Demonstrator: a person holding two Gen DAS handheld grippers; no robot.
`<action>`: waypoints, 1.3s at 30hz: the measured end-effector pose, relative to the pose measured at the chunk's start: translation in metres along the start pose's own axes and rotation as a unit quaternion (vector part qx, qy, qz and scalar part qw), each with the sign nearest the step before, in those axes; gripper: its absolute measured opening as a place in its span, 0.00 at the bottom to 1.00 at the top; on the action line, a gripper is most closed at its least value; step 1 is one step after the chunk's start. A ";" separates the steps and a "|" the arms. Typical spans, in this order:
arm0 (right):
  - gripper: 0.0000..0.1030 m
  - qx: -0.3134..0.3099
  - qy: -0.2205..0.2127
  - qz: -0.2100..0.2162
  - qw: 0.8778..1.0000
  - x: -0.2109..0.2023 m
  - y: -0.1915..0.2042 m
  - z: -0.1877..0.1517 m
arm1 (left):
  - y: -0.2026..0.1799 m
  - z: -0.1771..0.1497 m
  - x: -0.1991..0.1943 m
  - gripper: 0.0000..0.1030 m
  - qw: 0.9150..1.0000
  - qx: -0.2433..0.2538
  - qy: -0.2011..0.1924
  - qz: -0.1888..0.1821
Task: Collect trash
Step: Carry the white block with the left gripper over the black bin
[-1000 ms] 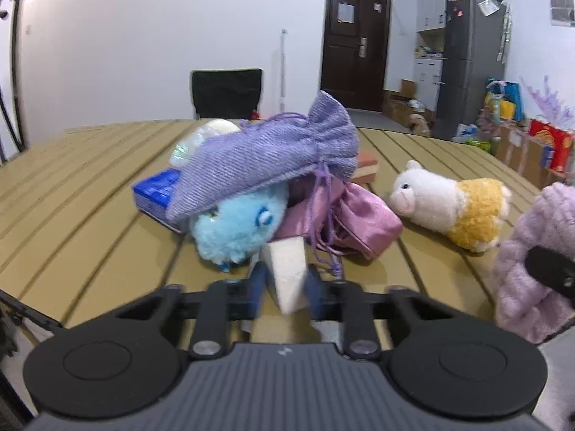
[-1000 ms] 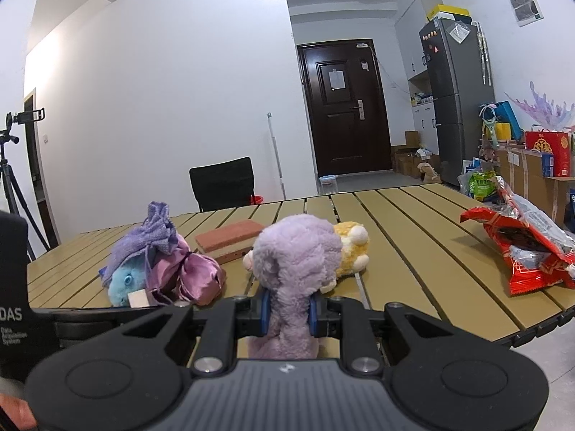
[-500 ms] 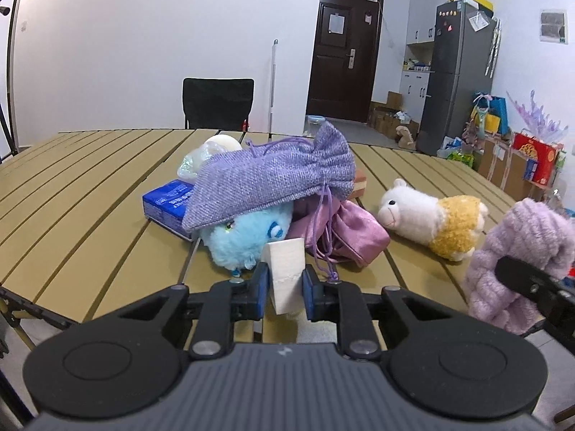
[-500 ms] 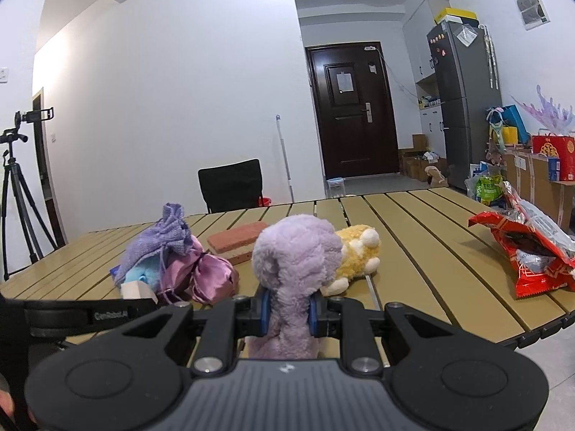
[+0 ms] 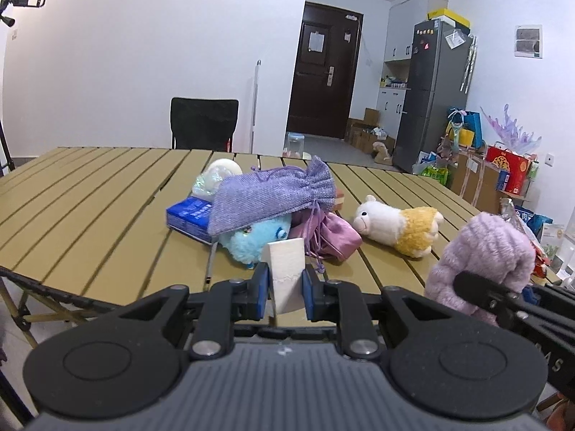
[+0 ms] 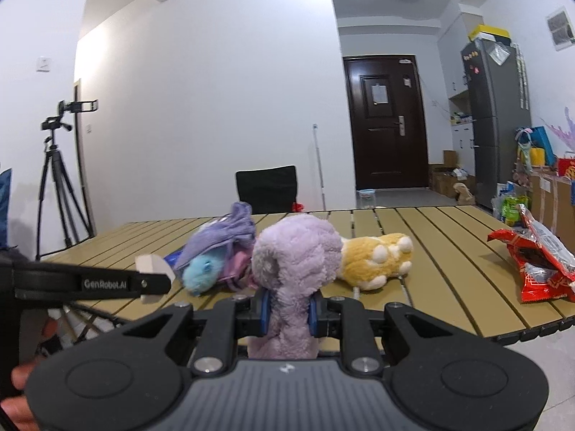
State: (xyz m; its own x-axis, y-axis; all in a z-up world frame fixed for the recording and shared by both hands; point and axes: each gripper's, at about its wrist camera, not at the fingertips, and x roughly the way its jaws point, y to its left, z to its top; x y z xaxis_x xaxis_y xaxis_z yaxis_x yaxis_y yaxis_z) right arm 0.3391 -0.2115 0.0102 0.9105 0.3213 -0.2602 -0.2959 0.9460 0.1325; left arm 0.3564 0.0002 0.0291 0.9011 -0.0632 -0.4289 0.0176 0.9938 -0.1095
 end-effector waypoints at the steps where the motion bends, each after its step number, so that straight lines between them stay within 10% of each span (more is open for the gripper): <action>1: 0.19 -0.003 0.000 0.003 1.000 -0.003 0.003 -0.001 | 0.002 -0.001 -0.006 0.19 1.000 0.001 -0.003 0.001; 39: 0.19 -0.016 0.157 0.057 0.986 -0.069 0.091 -0.119 | 0.062 -0.126 -0.098 0.19 0.992 -0.007 0.122 0.038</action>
State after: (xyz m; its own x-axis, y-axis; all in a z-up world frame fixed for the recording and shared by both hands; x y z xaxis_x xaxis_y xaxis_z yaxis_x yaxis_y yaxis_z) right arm 0.2150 -0.1418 -0.0739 0.7379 0.4177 -0.5302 -0.4045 0.9025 0.1480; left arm 0.2141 0.0567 -0.0488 0.7686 -0.0105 -0.6397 -0.0537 0.9953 -0.0809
